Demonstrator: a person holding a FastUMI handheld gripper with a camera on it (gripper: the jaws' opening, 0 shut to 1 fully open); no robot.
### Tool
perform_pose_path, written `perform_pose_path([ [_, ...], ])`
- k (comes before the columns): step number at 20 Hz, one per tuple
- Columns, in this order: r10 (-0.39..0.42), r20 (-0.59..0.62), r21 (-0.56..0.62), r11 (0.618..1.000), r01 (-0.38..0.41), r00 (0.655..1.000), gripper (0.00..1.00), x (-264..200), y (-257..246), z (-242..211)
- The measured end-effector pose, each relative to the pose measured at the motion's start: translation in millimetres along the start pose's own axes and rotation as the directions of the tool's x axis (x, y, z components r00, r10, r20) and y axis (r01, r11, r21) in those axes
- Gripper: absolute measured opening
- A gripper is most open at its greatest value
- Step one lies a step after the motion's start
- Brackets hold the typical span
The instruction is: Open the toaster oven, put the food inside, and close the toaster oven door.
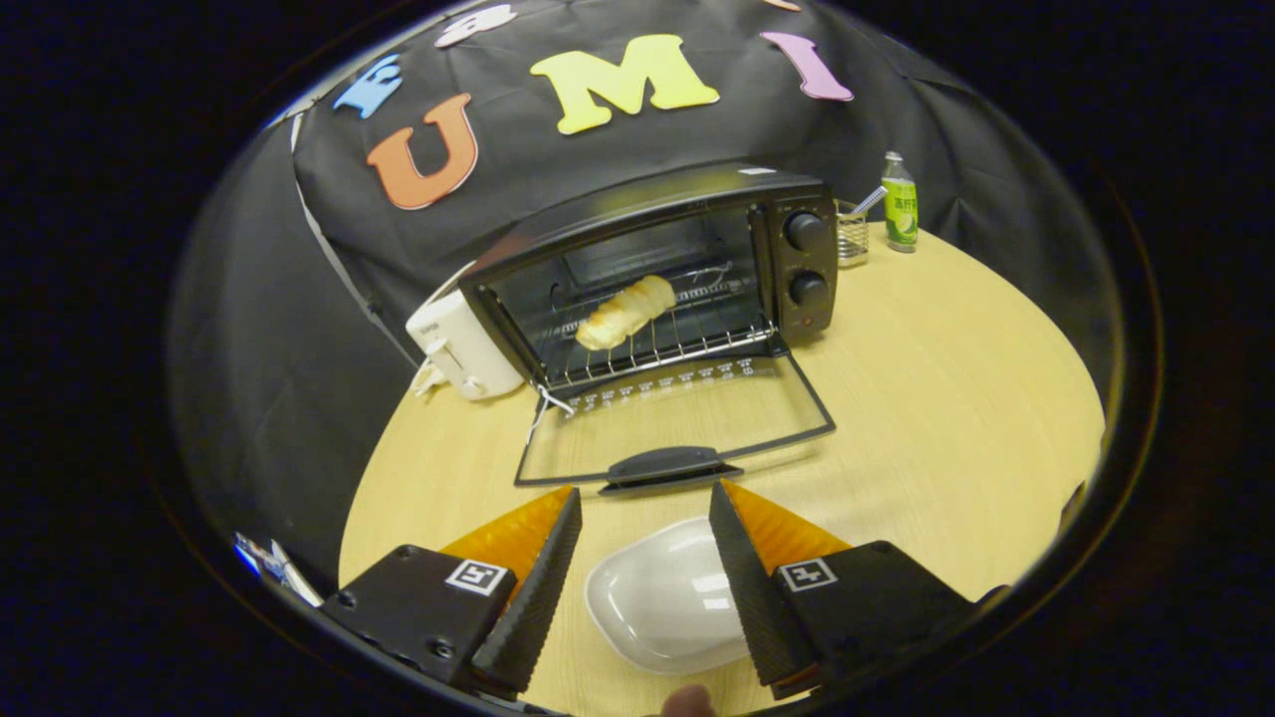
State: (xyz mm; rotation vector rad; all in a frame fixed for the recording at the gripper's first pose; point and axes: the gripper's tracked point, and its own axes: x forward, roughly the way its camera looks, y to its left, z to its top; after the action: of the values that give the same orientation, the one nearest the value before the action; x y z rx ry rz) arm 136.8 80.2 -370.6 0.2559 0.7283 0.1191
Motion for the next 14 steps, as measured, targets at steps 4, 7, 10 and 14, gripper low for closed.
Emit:
perform_pose_path([
  [4, -0.048, -0.058, -0.019, 0.999, 0.047, 0.997, 0.84, 22.4, -13.1, -8.1],
  [7, -0.089, -0.076, -0.086, 0.993, 0.082, 0.993, 0.86, 39.3, -19.8, -1.8],
  [10, -0.105, -0.134, -0.125, 0.988, 0.089, 0.985, 0.86, 55.1, -21.2, -9.7],
  [14, -0.141, -0.151, -0.18, 0.977, 0.113, 0.978, 0.86, 70.2, -24.0, -11.3],
])
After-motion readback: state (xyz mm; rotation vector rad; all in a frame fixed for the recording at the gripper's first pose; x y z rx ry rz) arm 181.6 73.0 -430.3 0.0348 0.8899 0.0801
